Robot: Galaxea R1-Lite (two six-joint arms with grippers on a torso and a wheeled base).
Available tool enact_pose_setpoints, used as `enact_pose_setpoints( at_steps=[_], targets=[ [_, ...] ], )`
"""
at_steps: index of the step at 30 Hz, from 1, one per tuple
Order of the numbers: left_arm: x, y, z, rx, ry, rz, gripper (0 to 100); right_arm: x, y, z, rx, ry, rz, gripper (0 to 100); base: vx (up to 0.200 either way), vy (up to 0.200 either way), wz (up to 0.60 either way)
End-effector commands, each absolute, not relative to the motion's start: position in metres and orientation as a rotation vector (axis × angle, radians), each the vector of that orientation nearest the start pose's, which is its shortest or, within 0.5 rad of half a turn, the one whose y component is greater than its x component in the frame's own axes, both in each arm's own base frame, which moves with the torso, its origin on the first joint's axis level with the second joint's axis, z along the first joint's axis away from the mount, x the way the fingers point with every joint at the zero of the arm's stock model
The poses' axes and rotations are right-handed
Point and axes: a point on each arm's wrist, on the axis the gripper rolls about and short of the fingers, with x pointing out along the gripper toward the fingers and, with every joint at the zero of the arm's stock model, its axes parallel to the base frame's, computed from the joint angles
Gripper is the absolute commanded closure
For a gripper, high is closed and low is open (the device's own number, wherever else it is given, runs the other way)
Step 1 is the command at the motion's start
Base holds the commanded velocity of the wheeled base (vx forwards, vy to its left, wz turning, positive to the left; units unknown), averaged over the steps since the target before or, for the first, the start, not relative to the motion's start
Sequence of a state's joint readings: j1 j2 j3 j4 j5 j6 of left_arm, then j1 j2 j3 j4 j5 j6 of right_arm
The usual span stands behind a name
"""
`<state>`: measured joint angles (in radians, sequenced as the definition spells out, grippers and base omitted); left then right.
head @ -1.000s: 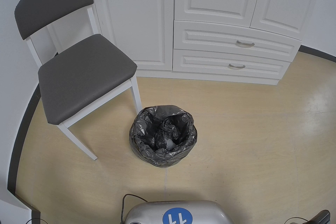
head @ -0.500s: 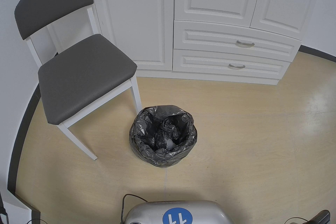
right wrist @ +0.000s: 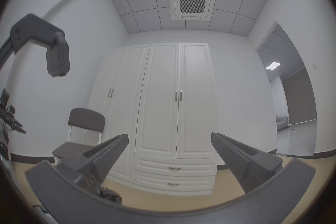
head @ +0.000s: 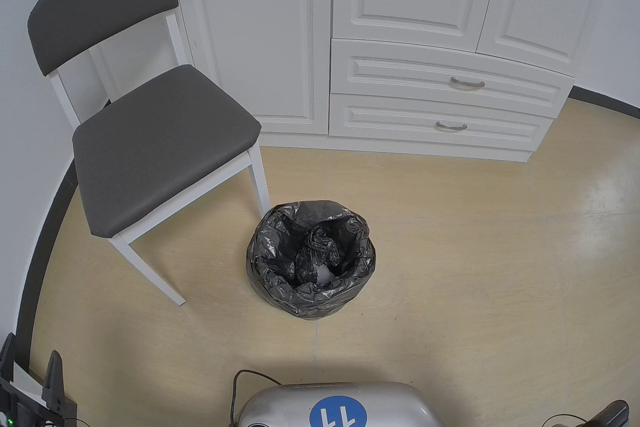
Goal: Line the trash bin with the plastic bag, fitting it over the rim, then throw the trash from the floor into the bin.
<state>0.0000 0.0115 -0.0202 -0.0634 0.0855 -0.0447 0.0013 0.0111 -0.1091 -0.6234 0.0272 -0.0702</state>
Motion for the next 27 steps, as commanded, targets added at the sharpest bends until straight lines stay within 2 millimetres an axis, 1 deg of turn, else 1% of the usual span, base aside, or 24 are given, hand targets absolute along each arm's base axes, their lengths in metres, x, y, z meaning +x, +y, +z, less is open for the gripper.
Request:
enact_pose_setpoints(
  at_steps=[1, 5, 7, 10, 12, 13, 17, 18, 21, 25, 27],
  targets=[
    [-0.023, 0.002, 0.081, -0.031, -0.056, 0.080, 0, -0.045, 0.000, 0.139, -0.097, -0.671, -0.013, 0, 0.000, 0.000, 0.00],
    [-0.023, 0.002, 0.079, -0.024, -0.039, 0.078, 0, -0.044, -0.001, 0.138, -0.062, -0.652, -0.053, 0, 0.000, 0.000, 0.00],
    [-0.023, 0.002, 0.080, -0.025, -0.041, 0.078, 0, -0.042, -0.001, 0.135, -0.035, -0.614, -0.054, 0, 0.000, 0.000, 0.00],
    [-0.023, 0.001, 0.080, -0.026, -0.041, 0.064, 0, -0.036, -0.001, 0.126, -0.026, -0.519, -0.052, 0, 0.000, 0.000, 0.00],
    [-0.023, -0.001, 0.075, -0.002, 0.002, -0.032, 0, -0.033, -0.001, 0.120, -0.027, -0.447, -0.051, 0, 0.000, 0.000, 0.00],
    [-0.023, -0.001, 0.074, 0.017, 0.015, -0.048, 0, -0.031, -0.001, 0.115, -0.029, -0.396, -0.052, 0, 0.000, 0.000, 0.00],
    [-0.023, -0.001, 0.075, 0.020, 0.007, -0.040, 0, -0.026, -0.002, 0.099, -0.040, -0.234, -0.079, 0, 0.000, 0.000, 0.00],
    [-0.023, -0.001, 0.075, 0.020, 0.007, -0.040, 0, -0.025, -0.002, 0.098, -0.040, -0.222, -0.077, 0, 0.000, 0.000, 0.00],
    [-0.023, -0.001, 0.075, 0.018, 0.007, -0.038, 0, -0.023, -0.002, 0.083, -0.043, -0.077, -0.068, 0, 0.000, 0.000, 0.00],
    [-0.023, -0.001, 0.075, 0.018, 0.007, -0.038, 0, -0.023, -0.001, 0.081, -0.035, -0.053, -0.050, 0, 0.000, 0.000, 0.00],
    [-0.023, -0.001, 0.075, 0.018, 0.007, -0.038, 0, -0.023, 0.000, 0.075, -0.026, 0.009, 0.017, 0, 0.000, 0.000, 0.00]
  ],
)
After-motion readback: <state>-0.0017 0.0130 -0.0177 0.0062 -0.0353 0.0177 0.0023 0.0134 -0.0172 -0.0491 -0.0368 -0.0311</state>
